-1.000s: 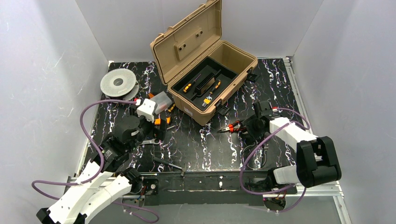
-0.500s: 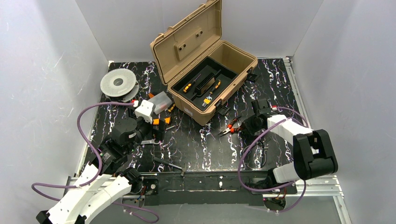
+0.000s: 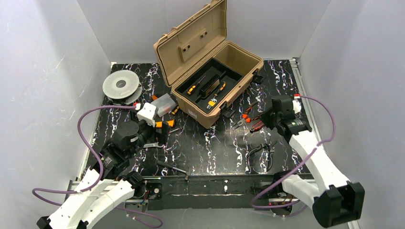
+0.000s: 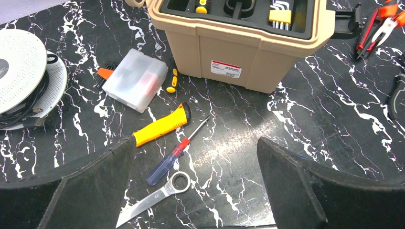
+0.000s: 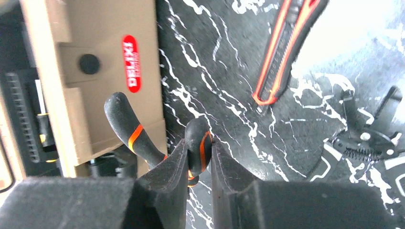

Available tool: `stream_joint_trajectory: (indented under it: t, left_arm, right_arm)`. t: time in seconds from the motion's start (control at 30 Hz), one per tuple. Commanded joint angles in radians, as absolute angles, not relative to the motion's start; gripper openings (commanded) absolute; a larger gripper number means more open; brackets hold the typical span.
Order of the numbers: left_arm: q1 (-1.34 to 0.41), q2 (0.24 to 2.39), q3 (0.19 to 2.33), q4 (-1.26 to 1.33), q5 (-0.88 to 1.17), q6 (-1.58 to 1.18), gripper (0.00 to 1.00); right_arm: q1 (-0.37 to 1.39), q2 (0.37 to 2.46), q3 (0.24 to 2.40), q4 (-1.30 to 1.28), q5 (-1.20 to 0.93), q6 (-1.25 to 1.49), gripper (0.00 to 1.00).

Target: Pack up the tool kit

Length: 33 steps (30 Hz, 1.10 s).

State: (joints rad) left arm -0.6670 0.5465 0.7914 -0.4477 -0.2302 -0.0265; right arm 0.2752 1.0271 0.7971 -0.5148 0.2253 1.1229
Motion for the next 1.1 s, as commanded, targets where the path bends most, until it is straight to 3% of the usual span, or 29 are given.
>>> stream_joint_trajectory:
  t: [0.0, 0.2, 0.37, 0.57, 1.07]
  left_arm:
    - [-0.668, 0.535, 0.779, -0.433, -0.242, -0.017, 0.98]
    - [-0.668, 0.536, 0.778, -0.43, -0.233, -0.012, 0.98]
    - [-0.669, 0.536, 0.775, -0.43, -0.23, -0.012, 0.98]
    - [-0.669, 0.531, 0.773, -0.433, -0.238, -0.009, 0.98]
    - [-0.669, 0.531, 0.773, -0.436, -0.251, -0.006, 0.98]
  right_arm:
    - [0.277, 0.912, 0.86, -0.422, 0.298, 0.956, 0.01]
    - [0.276, 0.831, 0.862, -0.058, 0.062, 0.757, 0.01]
    - [0.254, 0.994, 0.951, 0.093, -0.138, 0.935, 0.01]
    - [0.247, 1.298, 1.162, 0.028, -0.245, 1.099, 0.01]
    - [0.25, 1.618, 1.48, 0.002, -0.355, 1.138, 0.01]
